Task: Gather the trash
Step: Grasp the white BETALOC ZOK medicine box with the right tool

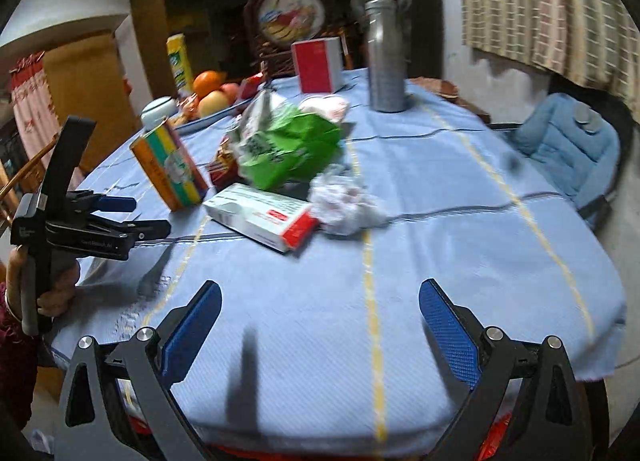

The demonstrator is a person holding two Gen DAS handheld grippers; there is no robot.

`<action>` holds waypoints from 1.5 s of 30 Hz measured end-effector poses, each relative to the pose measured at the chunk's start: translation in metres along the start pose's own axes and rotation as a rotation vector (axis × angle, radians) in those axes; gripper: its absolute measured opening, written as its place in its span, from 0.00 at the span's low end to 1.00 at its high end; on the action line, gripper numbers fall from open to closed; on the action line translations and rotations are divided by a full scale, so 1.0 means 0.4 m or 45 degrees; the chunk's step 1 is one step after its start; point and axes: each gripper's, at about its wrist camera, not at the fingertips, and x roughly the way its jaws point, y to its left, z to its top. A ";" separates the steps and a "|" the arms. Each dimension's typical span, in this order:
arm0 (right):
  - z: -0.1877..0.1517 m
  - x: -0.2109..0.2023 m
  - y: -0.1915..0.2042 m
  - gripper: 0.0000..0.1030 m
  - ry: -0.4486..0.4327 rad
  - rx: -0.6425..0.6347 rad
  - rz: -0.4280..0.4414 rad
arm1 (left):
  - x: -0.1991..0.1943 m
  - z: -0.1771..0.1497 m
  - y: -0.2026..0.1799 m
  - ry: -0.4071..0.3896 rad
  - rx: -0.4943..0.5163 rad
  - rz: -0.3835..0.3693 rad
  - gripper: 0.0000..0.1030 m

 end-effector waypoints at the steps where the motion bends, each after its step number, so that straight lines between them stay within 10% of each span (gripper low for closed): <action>1: 0.006 0.009 0.007 0.94 0.005 -0.008 0.002 | 0.005 0.001 0.006 0.019 -0.017 -0.025 0.94; 23: 0.100 0.135 0.082 0.86 0.106 -0.068 0.258 | 0.026 0.003 0.007 0.054 0.075 -0.041 0.94; 33: 0.173 0.213 0.087 0.86 0.192 -0.126 0.209 | 0.028 0.003 0.008 0.049 0.070 -0.032 0.94; 39: 0.111 0.176 0.093 0.58 0.281 -0.181 0.302 | 0.027 0.003 0.007 0.048 0.070 -0.031 0.94; 45: 0.098 0.134 0.104 0.58 0.247 -0.210 0.274 | 0.028 0.006 0.008 0.048 0.069 -0.029 0.94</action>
